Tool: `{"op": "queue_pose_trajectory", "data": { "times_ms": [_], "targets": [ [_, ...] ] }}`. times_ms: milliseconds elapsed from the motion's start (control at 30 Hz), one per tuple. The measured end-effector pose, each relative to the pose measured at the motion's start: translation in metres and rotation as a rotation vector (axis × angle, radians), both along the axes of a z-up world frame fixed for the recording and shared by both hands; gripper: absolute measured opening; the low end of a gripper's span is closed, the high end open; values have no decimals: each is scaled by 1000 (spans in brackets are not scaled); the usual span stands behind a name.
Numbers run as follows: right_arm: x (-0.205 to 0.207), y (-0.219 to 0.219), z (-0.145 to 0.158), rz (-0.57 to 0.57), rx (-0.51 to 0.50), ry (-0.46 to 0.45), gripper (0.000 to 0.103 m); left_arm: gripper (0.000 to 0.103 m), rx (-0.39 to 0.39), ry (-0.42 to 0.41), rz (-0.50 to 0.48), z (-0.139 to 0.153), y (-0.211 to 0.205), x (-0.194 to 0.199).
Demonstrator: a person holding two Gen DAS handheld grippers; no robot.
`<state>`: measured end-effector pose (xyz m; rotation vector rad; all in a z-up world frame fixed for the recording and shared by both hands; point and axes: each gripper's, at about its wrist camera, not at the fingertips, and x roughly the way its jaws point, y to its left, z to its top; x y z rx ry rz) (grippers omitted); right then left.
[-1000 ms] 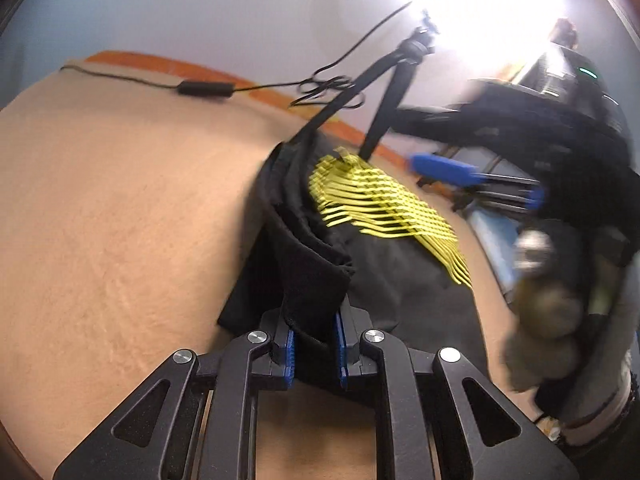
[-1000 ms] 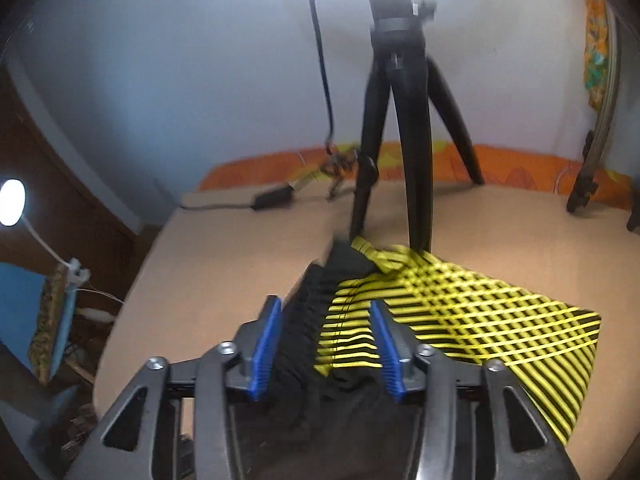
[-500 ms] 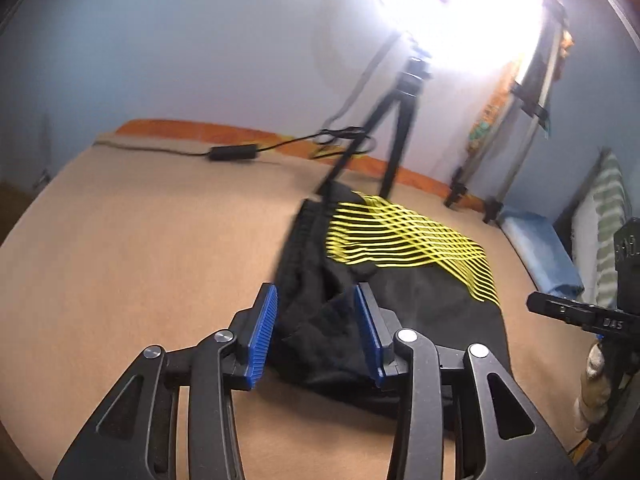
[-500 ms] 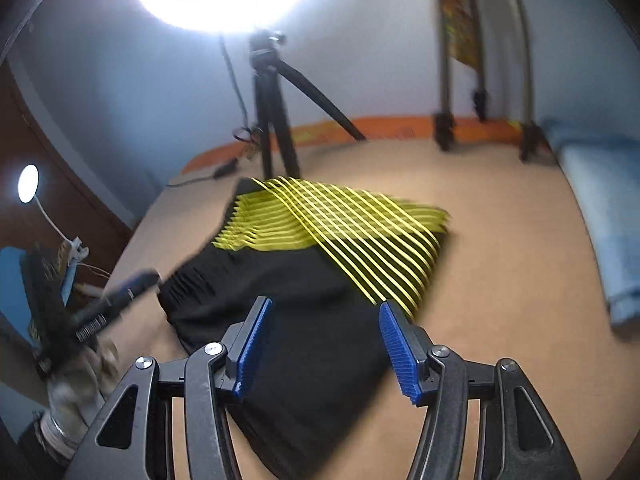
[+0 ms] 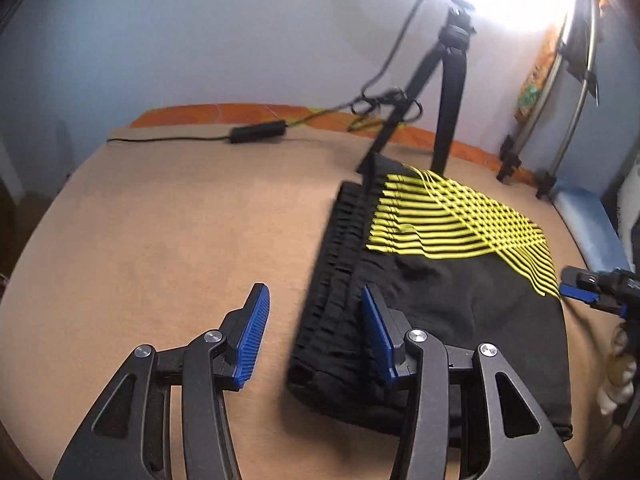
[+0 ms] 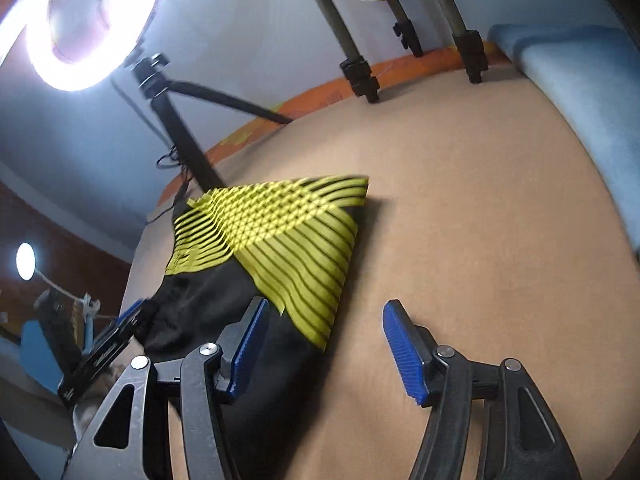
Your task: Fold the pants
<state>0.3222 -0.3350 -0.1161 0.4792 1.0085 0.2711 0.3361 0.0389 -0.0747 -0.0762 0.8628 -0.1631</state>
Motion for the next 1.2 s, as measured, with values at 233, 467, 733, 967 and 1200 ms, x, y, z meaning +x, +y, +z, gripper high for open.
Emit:
{"op": "queue_pose_trajectory", "data": {
  "times_ms": [233, 467, 733, 967, 1200],
  "targets": [
    [36, -5, -6, 0, 19, 1, 63, 62, -235, 98, -5, 10, 25, -6],
    [44, 3, -9, 20, 65, -44, 63, 62, -185, 98, -62, 9, -1, 19],
    [45, 9, -9, 80, 66, -43, 59, 68, -70, 112, -118, -4, -29, 79],
    [47, 14, -9, 133, 10, -71, 59, 68, -2, 142, -147, -22, -35, 100],
    [49, 23, -10, 117, -52, -93, 45, 44, 45, 97, -193, -22, -49, 87]
  ]
}}
